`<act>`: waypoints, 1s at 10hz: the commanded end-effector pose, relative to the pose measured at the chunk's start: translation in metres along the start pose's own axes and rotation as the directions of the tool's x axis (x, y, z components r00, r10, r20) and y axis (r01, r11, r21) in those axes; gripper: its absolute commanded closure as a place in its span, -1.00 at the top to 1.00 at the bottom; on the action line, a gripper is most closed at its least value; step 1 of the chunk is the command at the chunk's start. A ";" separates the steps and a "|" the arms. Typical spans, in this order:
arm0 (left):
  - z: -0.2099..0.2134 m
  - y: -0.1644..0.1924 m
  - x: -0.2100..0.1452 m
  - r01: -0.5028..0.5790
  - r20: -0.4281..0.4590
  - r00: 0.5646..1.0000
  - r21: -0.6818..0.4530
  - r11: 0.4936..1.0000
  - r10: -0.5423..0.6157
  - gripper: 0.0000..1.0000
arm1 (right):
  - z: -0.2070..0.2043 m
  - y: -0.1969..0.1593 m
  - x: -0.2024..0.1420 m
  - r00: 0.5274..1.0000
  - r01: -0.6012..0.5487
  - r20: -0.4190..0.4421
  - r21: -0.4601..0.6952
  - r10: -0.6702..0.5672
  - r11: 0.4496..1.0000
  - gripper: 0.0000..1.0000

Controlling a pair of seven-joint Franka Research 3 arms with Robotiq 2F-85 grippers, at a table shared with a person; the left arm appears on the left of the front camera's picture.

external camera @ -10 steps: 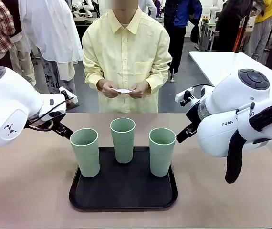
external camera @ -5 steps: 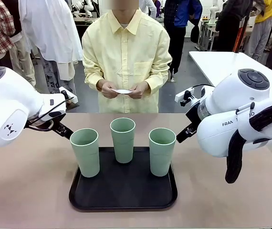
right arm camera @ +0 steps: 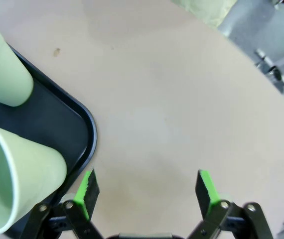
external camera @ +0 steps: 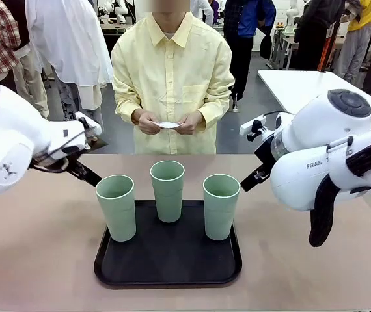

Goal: Place coasters on the table and set cups on them.
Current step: Pick up one Reusable plastic cup and place it on a coaster set by the human.

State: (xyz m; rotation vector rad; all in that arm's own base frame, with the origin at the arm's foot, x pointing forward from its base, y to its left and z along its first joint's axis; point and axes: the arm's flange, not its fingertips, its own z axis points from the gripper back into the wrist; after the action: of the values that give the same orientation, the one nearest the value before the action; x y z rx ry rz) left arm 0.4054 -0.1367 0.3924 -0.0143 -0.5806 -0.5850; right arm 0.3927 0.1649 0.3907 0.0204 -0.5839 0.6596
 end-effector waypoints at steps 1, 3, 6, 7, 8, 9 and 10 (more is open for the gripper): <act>0.064 0.025 -0.019 -0.003 -0.014 1.000 0.046 0.999 0.003 1.00 | 0.063 0.006 -0.022 0.998 0.009 -0.054 -0.036 -0.011 0.999 1.00; 0.101 0.023 -0.048 0.027 -0.086 0.996 0.001 1.000 -0.027 1.00 | 0.108 0.019 -0.064 0.982 0.064 -0.173 -0.095 -0.080 0.993 1.00; 0.111 -0.009 -0.104 -0.010 -0.175 0.985 -0.107 0.994 -0.009 1.00 | 0.121 0.056 -0.147 0.941 0.132 -0.306 -0.066 -0.146 0.989 1.00; 0.105 -0.014 -0.112 -0.076 -0.206 0.977 -0.090 0.993 0.056 1.00 | 0.114 0.052 -0.157 0.943 0.138 -0.292 -0.094 -0.160 0.986 1.00; 0.118 0.026 -0.023 0.001 -0.165 0.986 -0.076 0.997 -0.014 1.00 | 0.135 0.010 -0.029 0.949 0.104 -0.289 -0.086 -0.124 0.991 1.00; 0.118 0.026 -0.023 0.001 -0.165 0.986 -0.076 0.997 -0.014 1.00 | 0.135 0.010 -0.029 0.949 0.104 -0.289 -0.086 -0.124 0.991 1.00; 0.118 0.026 -0.023 0.001 -0.165 0.986 -0.076 0.997 -0.014 1.00 | 0.135 0.010 -0.029 0.949 0.104 -0.289 -0.086 -0.124 0.991 1.00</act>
State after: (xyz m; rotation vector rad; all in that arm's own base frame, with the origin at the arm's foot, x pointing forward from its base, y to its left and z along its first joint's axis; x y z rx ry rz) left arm 0.3376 -0.0841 0.4853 -0.0474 -0.3777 -0.6016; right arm 0.2905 0.1300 0.4918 -0.1117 -0.3010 0.5063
